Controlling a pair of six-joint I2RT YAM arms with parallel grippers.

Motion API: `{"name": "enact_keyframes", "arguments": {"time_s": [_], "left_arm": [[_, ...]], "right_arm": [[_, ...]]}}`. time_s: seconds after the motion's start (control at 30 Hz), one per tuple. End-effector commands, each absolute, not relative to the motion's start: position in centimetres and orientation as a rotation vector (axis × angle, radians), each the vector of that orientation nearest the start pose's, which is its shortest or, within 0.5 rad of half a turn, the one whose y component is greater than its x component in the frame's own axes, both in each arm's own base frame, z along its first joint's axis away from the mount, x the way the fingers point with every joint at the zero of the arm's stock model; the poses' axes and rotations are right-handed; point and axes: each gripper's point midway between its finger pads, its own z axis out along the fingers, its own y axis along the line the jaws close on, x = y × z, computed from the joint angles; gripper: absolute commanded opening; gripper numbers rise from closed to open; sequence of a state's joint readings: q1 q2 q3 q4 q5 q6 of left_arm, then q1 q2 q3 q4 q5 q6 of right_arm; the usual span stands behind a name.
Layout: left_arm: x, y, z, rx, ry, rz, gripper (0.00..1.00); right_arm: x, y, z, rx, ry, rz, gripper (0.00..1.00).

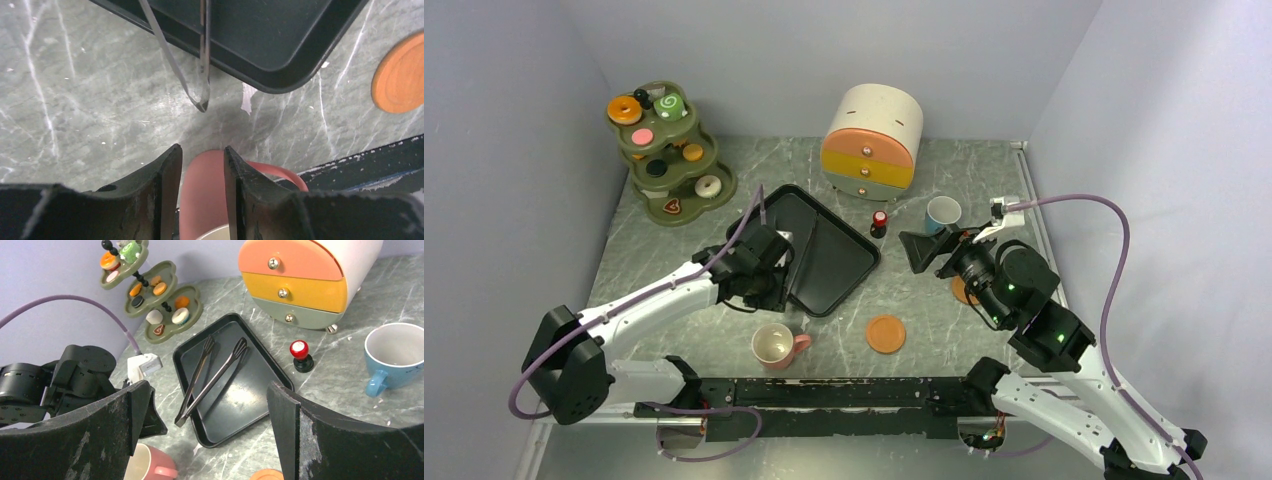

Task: Serve the afternoon tea
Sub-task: Adjust the cup at the center of the board.

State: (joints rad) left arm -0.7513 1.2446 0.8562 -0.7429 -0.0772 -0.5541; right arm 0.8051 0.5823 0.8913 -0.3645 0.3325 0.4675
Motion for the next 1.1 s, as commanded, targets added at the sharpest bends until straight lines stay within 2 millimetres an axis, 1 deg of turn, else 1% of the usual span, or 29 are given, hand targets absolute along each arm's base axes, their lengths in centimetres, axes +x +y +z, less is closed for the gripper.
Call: {"name": "enact_keyframes", "arguments": {"time_s": [0.0,0.3,0.53,0.67,0.93,1.0,1.07], "left_arm": [[17.2,-20.0,8.1,0.337,2.753,-0.429,0.41],[15.4,-20.0,6.6,0.387,2.822,-0.475,0.4],[14.8,-20.7,6.3,0.429,2.831,-0.517,0.4],[14.5,-20.8,6.2,0.447,2.846,-0.502,0.39],[14.3,-21.0,6.8,0.437,2.832,-0.503,0.39],[14.7,-21.3,7.4,0.416,2.801,-0.518,0.4],[15.6,-21.6,8.6,0.392,2.747,-0.526,0.4]], "right_arm": [[20.9,15.6,34.1,-0.006,1.66,0.698,0.91],[21.0,15.6,33.4,-0.003,1.67,0.689,0.91],[21.2,15.6,33.0,-0.006,1.675,0.673,0.91],[21.2,15.4,33.0,-0.004,1.674,0.667,0.91],[21.1,15.1,33.1,0.0,1.668,0.663,0.91],[21.0,15.1,33.0,0.0,1.669,0.664,0.91],[21.0,15.0,33.1,0.0,1.666,0.662,0.91]]}}
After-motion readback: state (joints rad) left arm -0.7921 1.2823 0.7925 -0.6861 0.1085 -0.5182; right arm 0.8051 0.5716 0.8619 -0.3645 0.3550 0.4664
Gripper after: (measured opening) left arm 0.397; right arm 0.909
